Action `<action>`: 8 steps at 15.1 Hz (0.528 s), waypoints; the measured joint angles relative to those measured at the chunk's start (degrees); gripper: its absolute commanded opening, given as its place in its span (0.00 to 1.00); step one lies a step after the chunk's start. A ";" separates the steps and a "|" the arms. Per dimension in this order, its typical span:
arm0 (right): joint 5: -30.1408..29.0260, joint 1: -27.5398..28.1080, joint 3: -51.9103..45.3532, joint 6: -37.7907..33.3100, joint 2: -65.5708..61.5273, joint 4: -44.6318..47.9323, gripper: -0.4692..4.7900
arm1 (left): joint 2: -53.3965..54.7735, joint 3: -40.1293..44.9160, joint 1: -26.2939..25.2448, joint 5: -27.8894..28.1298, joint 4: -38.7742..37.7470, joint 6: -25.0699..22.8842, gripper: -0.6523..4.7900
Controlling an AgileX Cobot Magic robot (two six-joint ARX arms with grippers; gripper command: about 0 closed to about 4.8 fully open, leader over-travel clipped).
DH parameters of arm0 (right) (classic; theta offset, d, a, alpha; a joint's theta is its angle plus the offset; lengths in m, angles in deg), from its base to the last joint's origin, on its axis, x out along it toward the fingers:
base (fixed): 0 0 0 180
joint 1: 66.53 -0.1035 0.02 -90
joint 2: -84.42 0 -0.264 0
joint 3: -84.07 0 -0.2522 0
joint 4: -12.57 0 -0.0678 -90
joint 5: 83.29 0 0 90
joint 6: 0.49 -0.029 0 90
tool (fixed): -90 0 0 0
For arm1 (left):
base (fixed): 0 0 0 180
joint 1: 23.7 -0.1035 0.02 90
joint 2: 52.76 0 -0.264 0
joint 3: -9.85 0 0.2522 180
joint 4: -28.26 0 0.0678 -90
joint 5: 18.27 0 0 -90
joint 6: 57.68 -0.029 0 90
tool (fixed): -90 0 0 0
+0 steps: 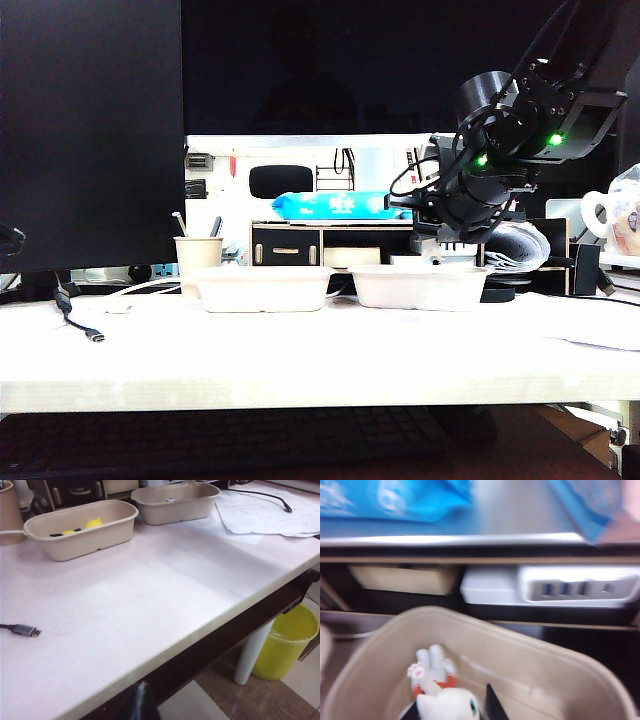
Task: Put the dolls with similar colors into the same paper box, while dolls with different colors go into separate paper boxes.
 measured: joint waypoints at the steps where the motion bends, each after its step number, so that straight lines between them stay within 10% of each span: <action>1: 0.22 0.02 0.00 0.02 0.00 0.28 0.31 | -0.61 -0.02 0.00 0.00 -0.02 0.00 0.11; 4: 1.77 0.00 0.00 0.02 0.02 0.48 0.51 | -4.09 -0.02 -0.04 0.00 0.04 0.02 0.11; 8: 2.36 0.04 0.00 -0.04 0.02 0.61 0.51 | -4.17 -0.02 -2.27 0.00 0.02 0.02 0.11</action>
